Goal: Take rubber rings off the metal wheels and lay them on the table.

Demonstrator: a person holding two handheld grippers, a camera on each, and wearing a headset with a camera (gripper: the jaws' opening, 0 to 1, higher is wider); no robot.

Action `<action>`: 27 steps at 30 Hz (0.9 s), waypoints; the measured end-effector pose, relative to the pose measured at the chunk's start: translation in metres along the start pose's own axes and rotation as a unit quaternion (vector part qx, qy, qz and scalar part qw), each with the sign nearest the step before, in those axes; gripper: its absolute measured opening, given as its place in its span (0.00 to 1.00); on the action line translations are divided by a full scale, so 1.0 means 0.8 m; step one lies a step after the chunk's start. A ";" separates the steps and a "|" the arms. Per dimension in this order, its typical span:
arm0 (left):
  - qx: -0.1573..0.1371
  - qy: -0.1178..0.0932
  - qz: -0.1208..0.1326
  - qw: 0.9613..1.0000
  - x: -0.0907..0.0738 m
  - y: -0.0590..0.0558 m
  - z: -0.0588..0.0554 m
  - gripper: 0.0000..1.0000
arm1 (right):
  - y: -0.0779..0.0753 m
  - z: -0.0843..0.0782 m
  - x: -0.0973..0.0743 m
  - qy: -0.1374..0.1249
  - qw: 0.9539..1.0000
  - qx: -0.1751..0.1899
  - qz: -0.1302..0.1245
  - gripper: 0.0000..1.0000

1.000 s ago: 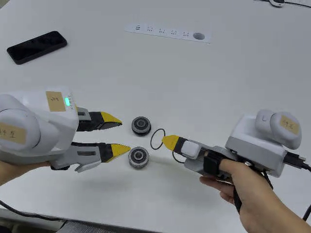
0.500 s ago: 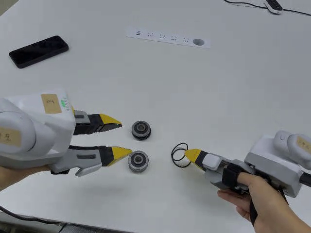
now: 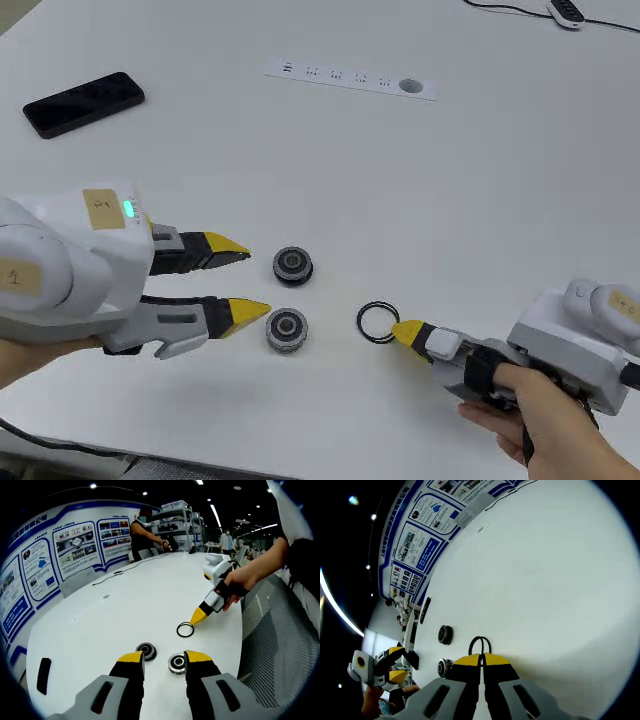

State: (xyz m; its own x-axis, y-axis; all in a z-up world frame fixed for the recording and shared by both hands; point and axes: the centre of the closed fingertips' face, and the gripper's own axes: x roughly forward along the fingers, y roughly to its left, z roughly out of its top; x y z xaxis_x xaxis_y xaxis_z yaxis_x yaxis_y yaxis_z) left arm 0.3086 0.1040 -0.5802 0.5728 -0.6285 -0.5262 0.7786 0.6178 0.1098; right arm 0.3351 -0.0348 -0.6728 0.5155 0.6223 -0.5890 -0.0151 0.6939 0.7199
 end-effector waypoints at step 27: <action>-0.002 0.006 -0.008 1.000 0.013 0.014 -0.003 0.31 | 0.038 0.077 -0.018 -0.113 0.992 -0.038 0.048 0.14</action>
State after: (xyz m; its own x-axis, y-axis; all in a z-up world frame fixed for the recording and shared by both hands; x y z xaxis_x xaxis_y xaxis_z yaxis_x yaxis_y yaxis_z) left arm 0.3230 0.1054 -0.5863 0.5563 -0.6328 -0.5386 0.7871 0.6091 0.0974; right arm 0.3801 -0.0454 -0.6197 0.6874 0.5962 -0.4147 -0.1346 0.6657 0.7340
